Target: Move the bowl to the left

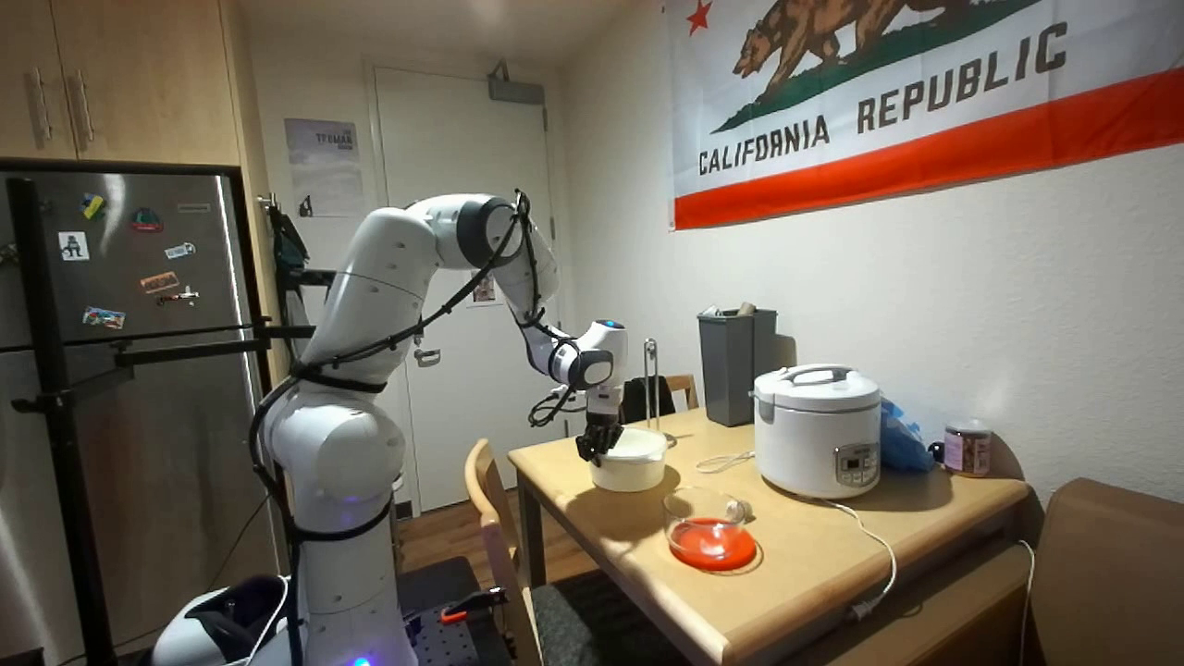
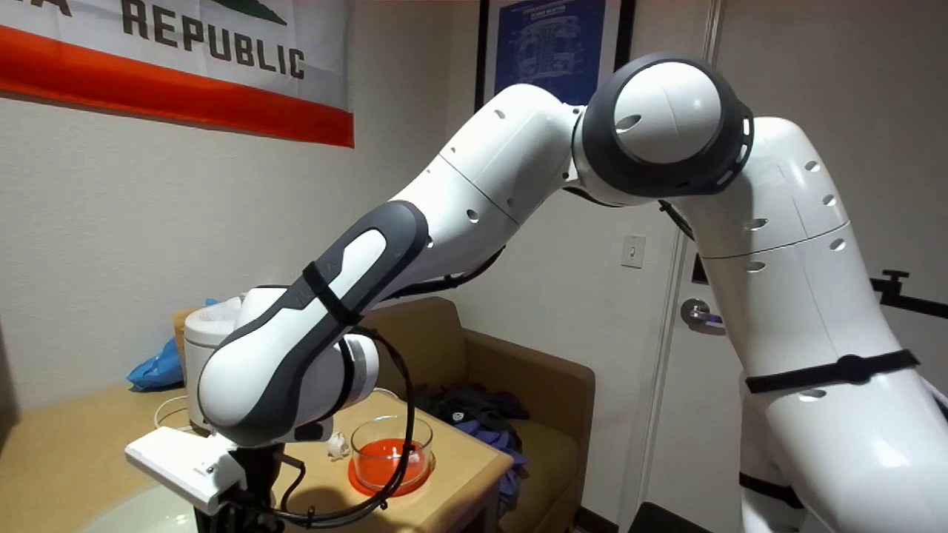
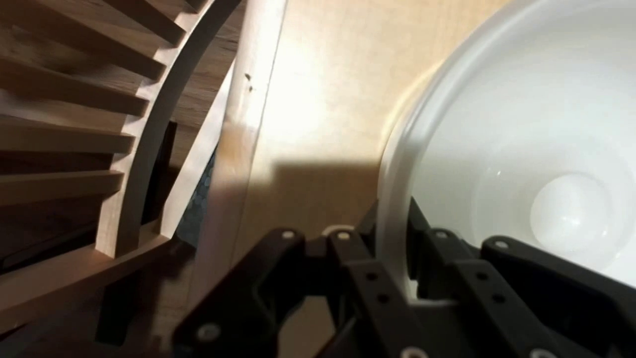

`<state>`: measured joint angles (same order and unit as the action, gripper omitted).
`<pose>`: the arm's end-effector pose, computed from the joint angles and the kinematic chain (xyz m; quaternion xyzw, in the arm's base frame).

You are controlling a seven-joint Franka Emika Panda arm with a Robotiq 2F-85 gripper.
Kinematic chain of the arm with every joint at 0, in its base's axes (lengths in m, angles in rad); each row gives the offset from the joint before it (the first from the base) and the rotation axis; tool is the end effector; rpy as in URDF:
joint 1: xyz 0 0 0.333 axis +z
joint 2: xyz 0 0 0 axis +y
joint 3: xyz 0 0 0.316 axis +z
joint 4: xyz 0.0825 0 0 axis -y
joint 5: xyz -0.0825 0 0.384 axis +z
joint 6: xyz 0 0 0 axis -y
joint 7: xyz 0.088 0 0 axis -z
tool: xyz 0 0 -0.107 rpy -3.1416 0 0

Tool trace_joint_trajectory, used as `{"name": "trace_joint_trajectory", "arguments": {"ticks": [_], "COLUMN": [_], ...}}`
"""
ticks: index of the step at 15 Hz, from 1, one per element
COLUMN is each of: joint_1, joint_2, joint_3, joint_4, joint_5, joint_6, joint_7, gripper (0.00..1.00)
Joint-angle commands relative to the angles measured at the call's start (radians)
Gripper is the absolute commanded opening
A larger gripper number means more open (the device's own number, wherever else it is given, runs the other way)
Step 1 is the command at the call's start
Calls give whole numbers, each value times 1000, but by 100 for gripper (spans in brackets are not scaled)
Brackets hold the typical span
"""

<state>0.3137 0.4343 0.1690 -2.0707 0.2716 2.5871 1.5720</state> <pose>0.5336 0.2720 0.2286 -0.7803 0.6141 0.0742 0.0918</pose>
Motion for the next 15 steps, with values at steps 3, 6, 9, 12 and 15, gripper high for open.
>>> {"name": "trace_joint_trajectory", "arguments": {"ticks": [3, 6, 9, 12, 15], "joint_1": [-87, -129, -152, -162, -159], "joint_2": [-50, -84, -115, -142, -160], "joint_3": [4, 12, 5, -4, -16], "joint_4": [-132, -206, -258, -299, -323], "joint_5": [132, 218, 272, 289, 274], "joint_6": [79, 137, 168, 185, 187], "joint_7": [-57, -106, -141, -146, -132], "gripper": [7, 7, 7, 7, 6]}}
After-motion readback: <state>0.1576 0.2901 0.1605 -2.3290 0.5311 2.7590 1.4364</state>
